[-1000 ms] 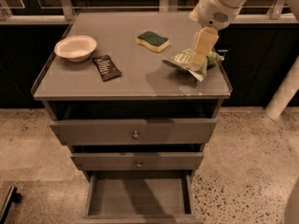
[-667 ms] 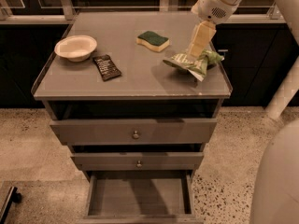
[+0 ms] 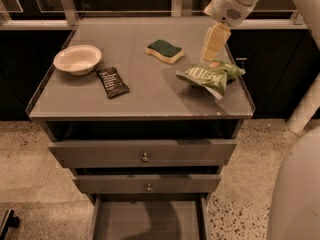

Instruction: Place sponge into bottom drawer

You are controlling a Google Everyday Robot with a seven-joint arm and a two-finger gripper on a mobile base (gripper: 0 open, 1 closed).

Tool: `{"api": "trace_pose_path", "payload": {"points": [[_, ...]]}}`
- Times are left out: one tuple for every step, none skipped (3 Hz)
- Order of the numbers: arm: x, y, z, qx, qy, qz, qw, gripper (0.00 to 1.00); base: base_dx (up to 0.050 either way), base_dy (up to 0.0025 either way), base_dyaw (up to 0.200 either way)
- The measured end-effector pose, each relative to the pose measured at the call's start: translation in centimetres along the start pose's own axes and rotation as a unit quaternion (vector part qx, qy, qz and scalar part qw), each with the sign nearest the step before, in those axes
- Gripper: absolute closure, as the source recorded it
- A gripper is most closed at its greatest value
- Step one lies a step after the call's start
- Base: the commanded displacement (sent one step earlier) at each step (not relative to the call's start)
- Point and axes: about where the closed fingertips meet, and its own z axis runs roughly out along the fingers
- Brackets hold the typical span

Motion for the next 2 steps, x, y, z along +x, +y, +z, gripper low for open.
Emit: {"api": "trace_pose_path", "payload": {"points": [[-1.2,-1.5,1.5,-0.004,-0.017,0.002,0.9998,0.00,0.000,0.00000,0.000],[-4.0,-3.2,4.9,-0.024,-0.044,-0.019,0.9986,0.00,0.000,0.00000,0.000]]}}
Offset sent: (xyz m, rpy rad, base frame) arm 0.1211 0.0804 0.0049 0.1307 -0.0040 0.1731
